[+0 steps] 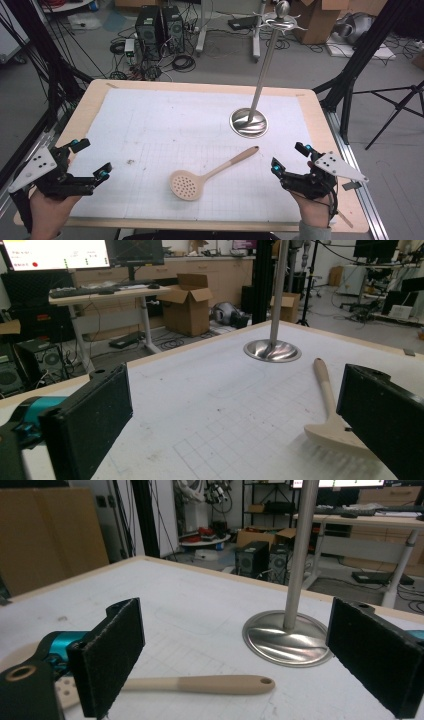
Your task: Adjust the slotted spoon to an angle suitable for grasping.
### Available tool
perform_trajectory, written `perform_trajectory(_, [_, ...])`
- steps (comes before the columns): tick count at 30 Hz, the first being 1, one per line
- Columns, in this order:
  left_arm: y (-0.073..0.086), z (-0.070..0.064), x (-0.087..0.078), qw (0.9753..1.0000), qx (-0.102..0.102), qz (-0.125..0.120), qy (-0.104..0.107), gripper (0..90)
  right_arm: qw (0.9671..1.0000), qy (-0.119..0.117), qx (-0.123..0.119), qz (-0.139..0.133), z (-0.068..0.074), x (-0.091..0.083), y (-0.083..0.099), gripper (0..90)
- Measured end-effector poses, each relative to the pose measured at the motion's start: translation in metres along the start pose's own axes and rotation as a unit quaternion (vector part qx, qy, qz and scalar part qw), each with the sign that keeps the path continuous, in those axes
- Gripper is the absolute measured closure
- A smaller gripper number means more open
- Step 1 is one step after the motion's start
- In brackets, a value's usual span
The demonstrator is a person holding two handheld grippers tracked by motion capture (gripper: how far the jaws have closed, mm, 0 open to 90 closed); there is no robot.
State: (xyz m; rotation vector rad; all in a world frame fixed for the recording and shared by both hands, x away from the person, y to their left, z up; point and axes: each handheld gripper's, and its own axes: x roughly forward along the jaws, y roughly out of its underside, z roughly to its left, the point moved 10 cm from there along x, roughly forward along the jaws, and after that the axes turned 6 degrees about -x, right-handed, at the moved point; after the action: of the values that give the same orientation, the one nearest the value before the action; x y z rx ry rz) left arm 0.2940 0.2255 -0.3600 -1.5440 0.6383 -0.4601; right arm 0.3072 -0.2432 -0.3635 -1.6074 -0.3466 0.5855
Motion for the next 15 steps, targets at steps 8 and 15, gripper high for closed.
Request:
perform_trajectory(8, [0.008, -0.003, 0.006, 0.9999, -0.001, 0.013, 0.005, 1.8, 0.9998, 0.019, -0.001, 0.007, -0.001, 0.008, 0.006, 7.7])
perform_trajectory(15, [0.006, -0.003, 0.008, 0.9998, -0.012, 0.009, 0.012, 1.8, 0.9997, -0.008, -0.011, 0.018, 0.013, 0.016, 0.01, 17.2])
